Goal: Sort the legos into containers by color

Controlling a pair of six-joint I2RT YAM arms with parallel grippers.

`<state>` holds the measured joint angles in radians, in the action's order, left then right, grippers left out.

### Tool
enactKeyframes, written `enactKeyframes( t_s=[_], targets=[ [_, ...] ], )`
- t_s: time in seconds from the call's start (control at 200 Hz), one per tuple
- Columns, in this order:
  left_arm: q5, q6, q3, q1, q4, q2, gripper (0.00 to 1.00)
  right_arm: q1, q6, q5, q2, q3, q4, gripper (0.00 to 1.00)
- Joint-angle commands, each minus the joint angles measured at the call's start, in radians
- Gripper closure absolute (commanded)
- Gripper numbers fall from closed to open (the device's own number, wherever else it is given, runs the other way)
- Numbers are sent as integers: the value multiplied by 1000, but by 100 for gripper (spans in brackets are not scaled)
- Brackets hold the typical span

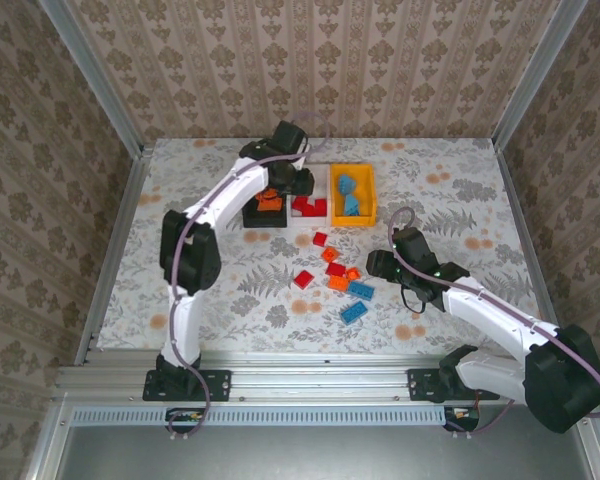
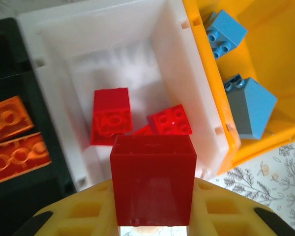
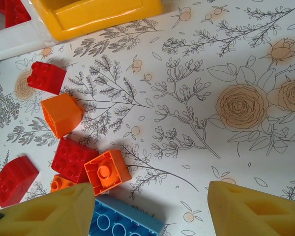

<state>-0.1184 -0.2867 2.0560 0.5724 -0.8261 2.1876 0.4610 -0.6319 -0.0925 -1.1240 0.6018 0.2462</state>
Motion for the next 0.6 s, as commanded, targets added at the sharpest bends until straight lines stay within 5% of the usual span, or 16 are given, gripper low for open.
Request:
enactKeyframes(
  t_s=[0.0,0.125,0.445,0.595],
  targets=[
    [-84,26,102,6,-86,73,68,1,-5,25,19,32,21,37],
    [-107,0,181,6,-96,144,63,0,-24,44,28,27,-5,37],
    [-106,0,256,20,-165,102,29,1,1,33,69,53,55,36],
    [-42,35,-7,65,-70,-136,22,1,4,28,90,56,66,36]
  ],
)
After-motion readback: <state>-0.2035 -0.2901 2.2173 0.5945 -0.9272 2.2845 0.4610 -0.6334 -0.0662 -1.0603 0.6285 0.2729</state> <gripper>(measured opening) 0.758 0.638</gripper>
